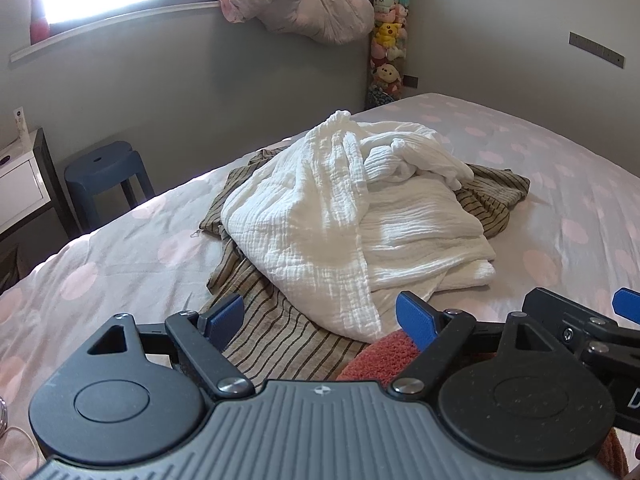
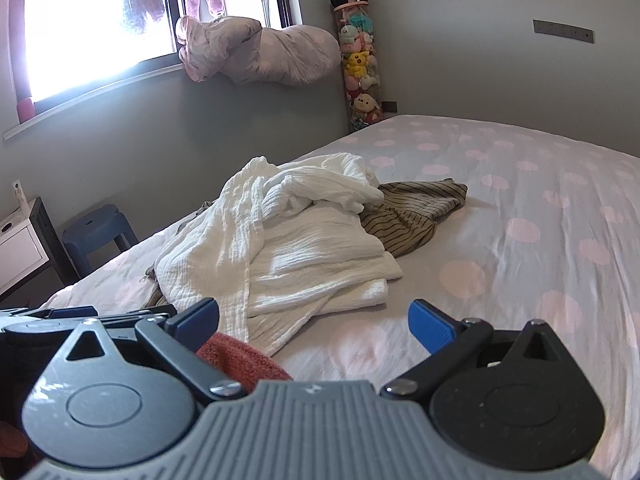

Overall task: Fold clothes
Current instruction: 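Move both tools toward the white muslin pile on the bed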

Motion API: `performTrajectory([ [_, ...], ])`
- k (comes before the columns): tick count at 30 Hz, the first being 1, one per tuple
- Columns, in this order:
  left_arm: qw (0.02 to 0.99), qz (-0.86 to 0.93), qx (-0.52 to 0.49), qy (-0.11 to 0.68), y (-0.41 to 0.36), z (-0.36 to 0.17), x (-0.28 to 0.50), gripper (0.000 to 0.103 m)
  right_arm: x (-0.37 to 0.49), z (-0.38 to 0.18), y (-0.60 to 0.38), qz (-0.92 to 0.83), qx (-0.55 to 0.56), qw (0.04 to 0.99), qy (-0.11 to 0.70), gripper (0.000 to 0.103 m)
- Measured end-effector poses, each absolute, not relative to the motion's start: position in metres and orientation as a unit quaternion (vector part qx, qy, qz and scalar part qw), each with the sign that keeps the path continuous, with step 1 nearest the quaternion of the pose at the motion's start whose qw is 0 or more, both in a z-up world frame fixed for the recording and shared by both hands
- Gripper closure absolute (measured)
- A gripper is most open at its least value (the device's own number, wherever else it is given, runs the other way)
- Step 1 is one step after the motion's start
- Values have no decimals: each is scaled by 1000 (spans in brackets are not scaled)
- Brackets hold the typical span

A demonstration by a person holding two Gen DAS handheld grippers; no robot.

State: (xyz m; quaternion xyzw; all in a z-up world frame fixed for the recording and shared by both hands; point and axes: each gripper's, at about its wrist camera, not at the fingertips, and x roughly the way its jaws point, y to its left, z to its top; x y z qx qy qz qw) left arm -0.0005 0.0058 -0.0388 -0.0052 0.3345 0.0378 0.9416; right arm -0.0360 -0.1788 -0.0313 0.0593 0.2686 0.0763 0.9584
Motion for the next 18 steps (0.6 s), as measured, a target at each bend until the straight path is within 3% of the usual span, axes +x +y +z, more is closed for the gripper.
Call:
performTrajectory([
  [13,942,57,-8,331,6,-43,-1,18,-33,-37,-178,67,63,954,287,1],
  [18,941,62,-15,333,12,-45,0,10,-34,-42,-173,71,38,953,292,2],
])
